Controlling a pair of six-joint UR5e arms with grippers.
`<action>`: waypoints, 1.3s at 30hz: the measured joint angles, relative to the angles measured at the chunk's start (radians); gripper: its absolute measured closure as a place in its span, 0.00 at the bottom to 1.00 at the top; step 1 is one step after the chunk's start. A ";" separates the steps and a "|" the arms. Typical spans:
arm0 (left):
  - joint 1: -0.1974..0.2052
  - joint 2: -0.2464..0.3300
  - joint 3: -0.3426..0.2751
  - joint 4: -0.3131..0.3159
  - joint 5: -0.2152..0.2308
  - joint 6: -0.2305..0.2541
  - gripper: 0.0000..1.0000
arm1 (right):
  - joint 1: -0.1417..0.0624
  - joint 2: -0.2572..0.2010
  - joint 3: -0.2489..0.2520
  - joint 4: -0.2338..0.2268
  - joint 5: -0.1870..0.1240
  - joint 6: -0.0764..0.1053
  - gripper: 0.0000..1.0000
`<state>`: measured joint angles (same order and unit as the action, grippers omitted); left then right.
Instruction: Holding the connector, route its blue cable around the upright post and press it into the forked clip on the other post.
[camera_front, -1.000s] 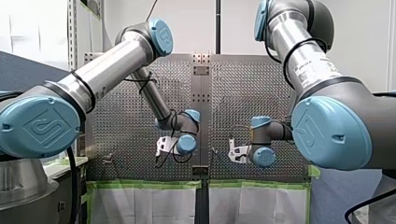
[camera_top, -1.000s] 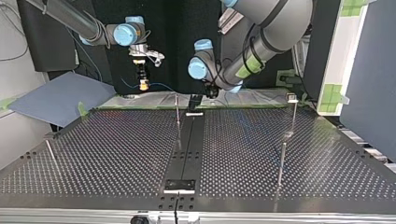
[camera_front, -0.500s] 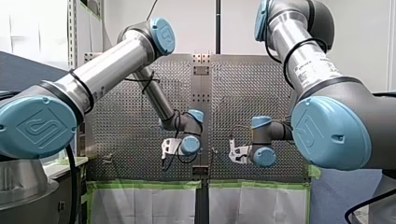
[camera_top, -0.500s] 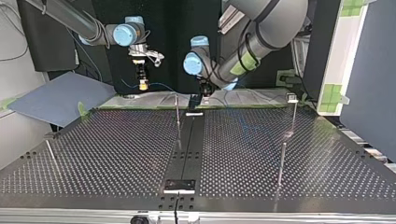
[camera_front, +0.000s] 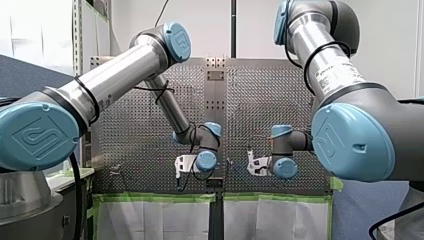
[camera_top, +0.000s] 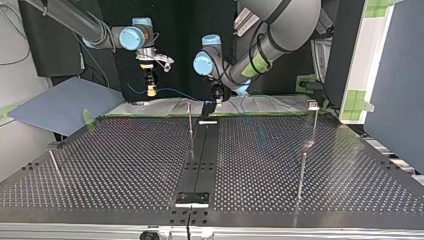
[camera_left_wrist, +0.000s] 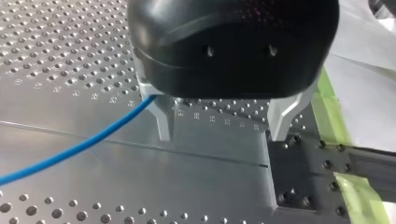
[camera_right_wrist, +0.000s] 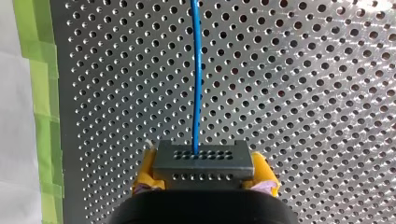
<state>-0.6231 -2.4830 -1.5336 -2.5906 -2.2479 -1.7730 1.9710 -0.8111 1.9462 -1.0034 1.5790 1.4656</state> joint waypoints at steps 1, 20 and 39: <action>-0.001 0.000 0.000 0.000 -0.001 -0.005 0.00 | 0.000 0.000 0.000 0.000 0.000 -0.001 1.00; -0.028 -0.060 0.002 0.044 0.004 -0.030 0.00 | -0.003 0.048 0.000 0.006 -0.007 -0.026 1.00; -0.031 -0.062 0.009 0.145 0.001 -0.044 0.00 | -0.040 0.051 -0.017 -0.023 -0.139 0.009 1.00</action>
<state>-0.6537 -2.5454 -1.5247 -2.4458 -2.2472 -1.8167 1.9310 -0.7606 1.9290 -1.0264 1.4396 1.4746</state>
